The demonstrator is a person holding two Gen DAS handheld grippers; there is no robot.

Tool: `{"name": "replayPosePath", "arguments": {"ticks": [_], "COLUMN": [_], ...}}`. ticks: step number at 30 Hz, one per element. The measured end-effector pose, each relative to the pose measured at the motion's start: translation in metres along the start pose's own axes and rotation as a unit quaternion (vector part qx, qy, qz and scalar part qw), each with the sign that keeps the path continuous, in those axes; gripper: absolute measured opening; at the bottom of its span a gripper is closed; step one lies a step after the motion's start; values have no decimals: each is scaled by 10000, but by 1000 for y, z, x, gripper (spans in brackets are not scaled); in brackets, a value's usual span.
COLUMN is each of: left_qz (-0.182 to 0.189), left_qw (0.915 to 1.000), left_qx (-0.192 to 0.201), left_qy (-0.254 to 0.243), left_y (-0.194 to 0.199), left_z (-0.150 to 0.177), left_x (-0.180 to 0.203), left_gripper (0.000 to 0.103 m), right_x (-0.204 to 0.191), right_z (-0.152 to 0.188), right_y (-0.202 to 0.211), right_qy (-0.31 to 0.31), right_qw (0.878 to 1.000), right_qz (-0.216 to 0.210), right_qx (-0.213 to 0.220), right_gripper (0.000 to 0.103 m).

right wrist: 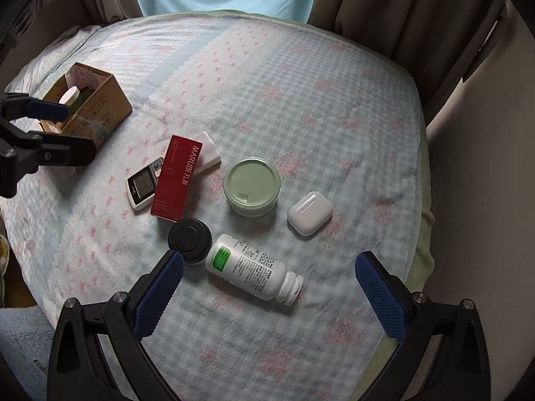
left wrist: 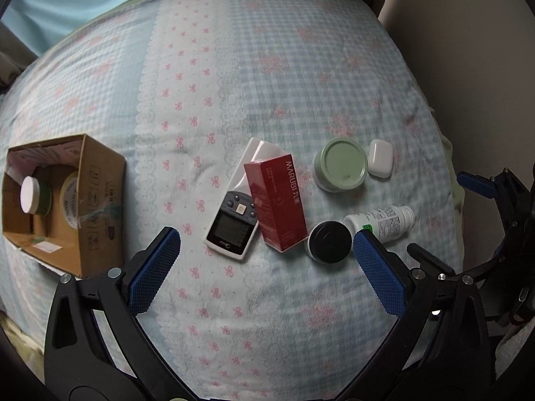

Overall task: Organize rigid objects
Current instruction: 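Grasp the red MARUBI box with the left tool while the right tool grasps the white pill bottle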

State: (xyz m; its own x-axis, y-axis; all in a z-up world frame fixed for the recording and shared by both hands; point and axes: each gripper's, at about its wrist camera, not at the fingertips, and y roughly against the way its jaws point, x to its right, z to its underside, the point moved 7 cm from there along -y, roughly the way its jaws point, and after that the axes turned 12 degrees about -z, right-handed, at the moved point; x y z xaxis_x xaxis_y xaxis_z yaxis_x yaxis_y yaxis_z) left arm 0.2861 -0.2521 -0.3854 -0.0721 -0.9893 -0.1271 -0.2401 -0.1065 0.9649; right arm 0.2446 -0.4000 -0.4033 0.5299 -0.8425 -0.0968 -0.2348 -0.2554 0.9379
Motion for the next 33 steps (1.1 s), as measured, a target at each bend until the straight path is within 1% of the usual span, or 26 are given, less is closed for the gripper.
{"name": "replayPosePath", "arguments": {"ticks": [3, 5, 7, 10, 11, 13, 15, 18, 19, 20, 21, 22, 23, 24, 26, 27, 29, 33], "left_qz": [-66, -82, -86, -79, -78, -85, -125, -145, -193, -241, -267, -271, -268, -290, -319, -304, -272, -229], "left_qw": [9998, 9995, 9990, 9979, 9974, 9966, 9959, 9955, 9953, 9950, 9945, 9939, 9934, 9930, 9927, 9925, 9922, 9922], "left_qx": [-186, -305, -439, -631, -695, -798, -862, -895, -916, -941, -984, -1045, -1095, -1118, -1147, -1167, -1212, -1225], "left_qy": [-10, 25, 68, 122, 141, 187, 234, 286, 264, 241, 224, 220, 227, 231, 213, 210, 138, 39], "left_y": [-29, -46, -63, -84, -89, -100, -107, -115, -117, -120, -122, -125, -127, -129, -131, -132, -135, -143], "left_z": [-6, -8, -11, -11, -10, -10, -10, -11, -11, -11, -11, -11, -11, -11, -13, -13, -15, -24], "left_x": [12, 19, 24, 29, 30, 31, 32, 34, 35, 36, 37, 37, 38, 37, 40, 41, 45, 49], "left_gripper": [103, 102, 100, 95, 93, 88, 88, 87, 86, 80, 70, 67, 62, 58, 53, 53, 52, 51], "right_x": [-3, -8, -12, -17, -17, -18, -20, -24, -25, -27, -28, -29, -30, -30, -29, -28, -28, -32], "right_z": [6, 13, 22, 36, 39, 44, 47, 49, 50, 51, 51, 51, 51, 50, 49, 48, 48, 52], "right_y": [-28, -44, -58, -75, -80, -89, -95, -104, -106, -108, -111, -112, -113, -114, -116, -116, -117, -118], "right_qy": [804, 1466, 2047, 2593, 2714, 2924, 3062, 3177, 3240, 3315, 3389, 3464, 3526, 3554, 3535, 3518, 3509, 3709], "right_qw": [9961, 9875, 9757, 9596, 9550, 9468, 9404, 9322, 9287, 9251, 9216, 9181, 9154, 9138, 9134, 9133, 9121, 9052], "right_qz": [-37, -44, -113, -322, -409, -510, -627, -852, -901, -918, -919, -917, -912, -910, -896, -900, -908, -805], "right_qx": [-351, -580, -778, -1049, -1126, -1247, -1340, -1514, -1565, -1607, -1656, -1694, -1716, -1745, -1808, -1847, -1917, -1912], "right_gripper": [102, 102, 99, 90, 85, 81, 77, 76, 73, 68, 66, 65, 61, 60, 53, 52, 51, 51]}}
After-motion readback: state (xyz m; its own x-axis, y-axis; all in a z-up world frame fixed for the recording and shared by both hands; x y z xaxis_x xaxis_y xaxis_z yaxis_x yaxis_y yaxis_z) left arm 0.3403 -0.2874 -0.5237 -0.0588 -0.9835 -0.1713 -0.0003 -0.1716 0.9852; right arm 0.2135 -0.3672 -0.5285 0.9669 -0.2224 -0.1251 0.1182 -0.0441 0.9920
